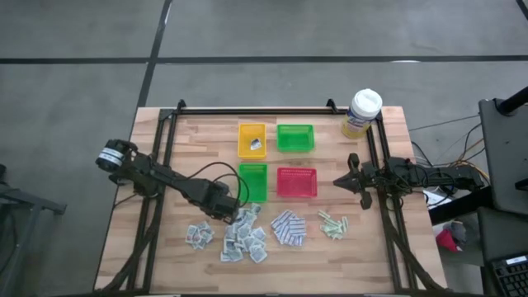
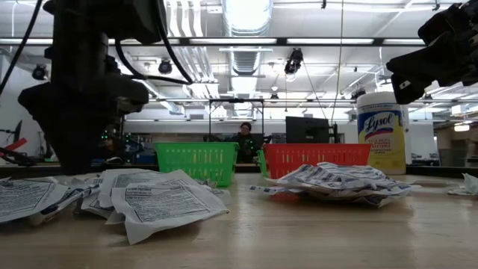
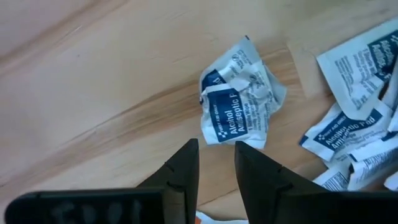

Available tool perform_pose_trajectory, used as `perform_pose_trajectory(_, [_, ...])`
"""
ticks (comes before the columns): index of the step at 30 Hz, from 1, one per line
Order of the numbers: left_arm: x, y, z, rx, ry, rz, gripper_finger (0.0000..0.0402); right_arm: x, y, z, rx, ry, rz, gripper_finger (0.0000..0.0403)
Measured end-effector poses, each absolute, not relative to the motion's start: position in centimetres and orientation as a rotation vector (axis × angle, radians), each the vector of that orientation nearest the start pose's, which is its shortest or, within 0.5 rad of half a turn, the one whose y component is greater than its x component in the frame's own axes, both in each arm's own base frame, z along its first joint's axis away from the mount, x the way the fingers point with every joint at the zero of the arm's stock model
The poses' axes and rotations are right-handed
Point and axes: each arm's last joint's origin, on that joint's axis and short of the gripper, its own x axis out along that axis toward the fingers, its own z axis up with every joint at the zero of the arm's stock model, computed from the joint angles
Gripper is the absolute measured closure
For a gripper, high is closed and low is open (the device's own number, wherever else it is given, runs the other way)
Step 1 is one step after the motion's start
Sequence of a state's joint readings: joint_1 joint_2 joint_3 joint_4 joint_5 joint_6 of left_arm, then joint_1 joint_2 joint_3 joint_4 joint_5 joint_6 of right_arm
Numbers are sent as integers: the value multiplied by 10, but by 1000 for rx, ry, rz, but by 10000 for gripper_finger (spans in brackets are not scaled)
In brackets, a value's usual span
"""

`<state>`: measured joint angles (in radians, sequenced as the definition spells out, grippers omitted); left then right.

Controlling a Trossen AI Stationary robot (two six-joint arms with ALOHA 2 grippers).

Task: Pick & Place First Aid Supplies
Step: Put the blue alcohol pad into the yellow bin

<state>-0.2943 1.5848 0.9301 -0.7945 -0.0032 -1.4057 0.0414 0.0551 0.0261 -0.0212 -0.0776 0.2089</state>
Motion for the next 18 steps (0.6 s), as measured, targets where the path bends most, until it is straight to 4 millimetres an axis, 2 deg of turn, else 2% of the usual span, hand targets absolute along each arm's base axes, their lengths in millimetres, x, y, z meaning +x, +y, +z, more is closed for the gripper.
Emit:
perform_pose_trajectory(7, [254,-76,168,-946,1286,817,307,99,6,166,209,62,113,374])
perform_pose_trajectory(18, [252,-74,152,-1005,1236,801,307,99,6,166,209,62,113,374])
